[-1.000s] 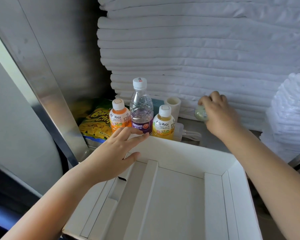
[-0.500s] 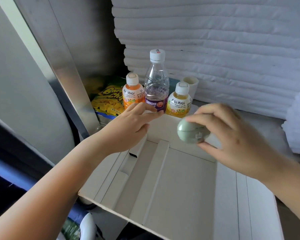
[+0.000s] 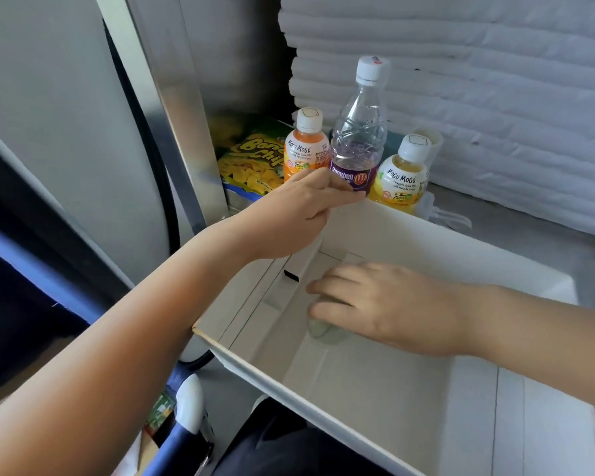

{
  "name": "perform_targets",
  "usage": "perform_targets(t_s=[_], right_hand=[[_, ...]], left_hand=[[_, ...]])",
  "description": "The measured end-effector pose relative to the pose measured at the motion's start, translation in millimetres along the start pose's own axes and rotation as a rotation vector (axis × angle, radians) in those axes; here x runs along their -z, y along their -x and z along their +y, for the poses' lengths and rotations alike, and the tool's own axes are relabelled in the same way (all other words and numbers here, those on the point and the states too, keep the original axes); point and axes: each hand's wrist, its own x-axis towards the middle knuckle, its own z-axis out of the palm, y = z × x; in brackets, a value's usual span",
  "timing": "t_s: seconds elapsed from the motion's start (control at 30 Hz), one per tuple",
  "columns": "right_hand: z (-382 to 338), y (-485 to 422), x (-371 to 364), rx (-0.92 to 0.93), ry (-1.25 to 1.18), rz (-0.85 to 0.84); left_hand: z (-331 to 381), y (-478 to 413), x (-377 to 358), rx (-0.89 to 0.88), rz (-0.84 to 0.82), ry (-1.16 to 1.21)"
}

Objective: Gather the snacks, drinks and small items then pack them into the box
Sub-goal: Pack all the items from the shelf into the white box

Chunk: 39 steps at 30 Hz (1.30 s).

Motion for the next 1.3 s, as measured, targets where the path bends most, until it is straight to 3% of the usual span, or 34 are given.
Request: perform_targets(t_s=[0.23,0.6,0.87,1.17,1.3], right_hand=[[-8.1,-41.1,-12.0,0.08,-0.085,-0.125],[-8.7,-51.3,-2.1,-0.016,-0.592,-0.292],[-16.9,-63.1,-6.6,0.063,-0.415,-0.165],[-16.1,-56.9,-14.9,0.073,-0.568,-0.115],[-14.5,-59.9,-16.4,0.063,-0.502,-0.142]], left_hand=[[2.8,3.2,1.0,-0.005,0.011,-0.021],[5.4,4.7,1.6,-0.003,0.022,-0.039],[5.1,3.6,0.6,-0.006,0.025,-0.026],[4.1,4.2,0.6,-0.013,0.021,-0.042],[3.5,4.4,0.6,-0.013,0.015,-0.052]])
